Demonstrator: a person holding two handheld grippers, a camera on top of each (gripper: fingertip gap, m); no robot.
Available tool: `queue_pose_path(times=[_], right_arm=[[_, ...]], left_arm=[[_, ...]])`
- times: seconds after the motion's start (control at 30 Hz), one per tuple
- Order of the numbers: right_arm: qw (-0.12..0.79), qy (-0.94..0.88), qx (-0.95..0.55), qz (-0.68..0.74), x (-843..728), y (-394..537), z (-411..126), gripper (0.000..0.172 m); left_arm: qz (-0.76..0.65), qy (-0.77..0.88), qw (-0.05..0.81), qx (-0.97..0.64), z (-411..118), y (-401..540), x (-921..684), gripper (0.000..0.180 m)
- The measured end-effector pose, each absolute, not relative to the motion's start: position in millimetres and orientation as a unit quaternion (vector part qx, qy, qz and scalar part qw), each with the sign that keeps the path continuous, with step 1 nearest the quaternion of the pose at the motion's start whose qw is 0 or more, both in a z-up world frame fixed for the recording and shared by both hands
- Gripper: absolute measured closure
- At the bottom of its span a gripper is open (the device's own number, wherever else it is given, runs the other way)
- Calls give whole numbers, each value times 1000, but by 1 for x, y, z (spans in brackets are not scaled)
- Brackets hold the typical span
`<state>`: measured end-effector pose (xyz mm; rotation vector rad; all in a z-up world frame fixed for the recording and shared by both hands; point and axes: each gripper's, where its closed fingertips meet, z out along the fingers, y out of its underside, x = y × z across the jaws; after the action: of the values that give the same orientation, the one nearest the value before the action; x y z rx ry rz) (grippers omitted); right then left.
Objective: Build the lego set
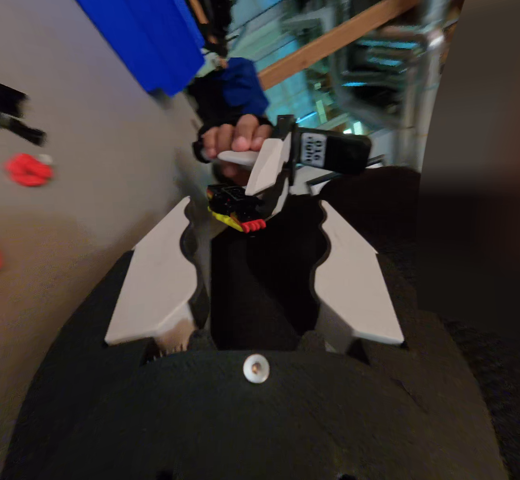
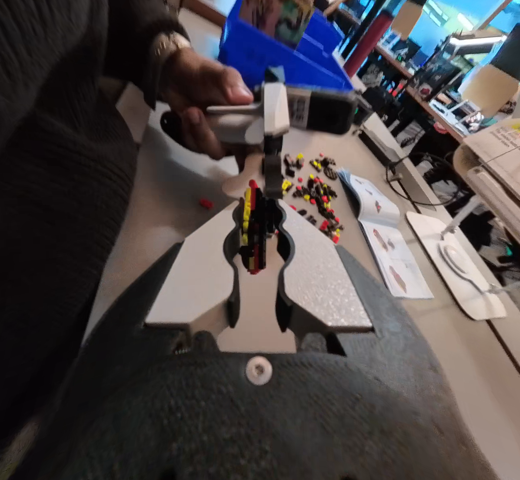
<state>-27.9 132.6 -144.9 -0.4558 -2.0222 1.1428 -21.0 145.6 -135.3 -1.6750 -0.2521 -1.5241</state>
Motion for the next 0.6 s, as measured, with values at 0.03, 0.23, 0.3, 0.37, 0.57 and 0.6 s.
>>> queue_pose_path(times=[0.03,0.23,0.3,0.37,0.57,0.6], right_arm=[[378,-799,-176,433,-29,133,-150,153],[366,-822,-189,393,-32,137,-170,152],[357,-823,-198,394,-32,137,-173,153],[351,-826,-205,390,-34,137,-178,152],[377,-825,-238,348,-44,152,-185,138],[376,-822,-247,348,-44,155,-185,135]], left_arm=[[-580,-95,420,-692,-142,146,-23,106],[-530,-89,387,-749,-168,145,-19,144],[-496,-83,382,-775,-178,145,-22,158],[-476,-74,379,-790,-182,145,-23,158],[-405,-64,395,-822,-193,147,-38,160],[-390,-59,398,-828,-194,147,-41,164]])
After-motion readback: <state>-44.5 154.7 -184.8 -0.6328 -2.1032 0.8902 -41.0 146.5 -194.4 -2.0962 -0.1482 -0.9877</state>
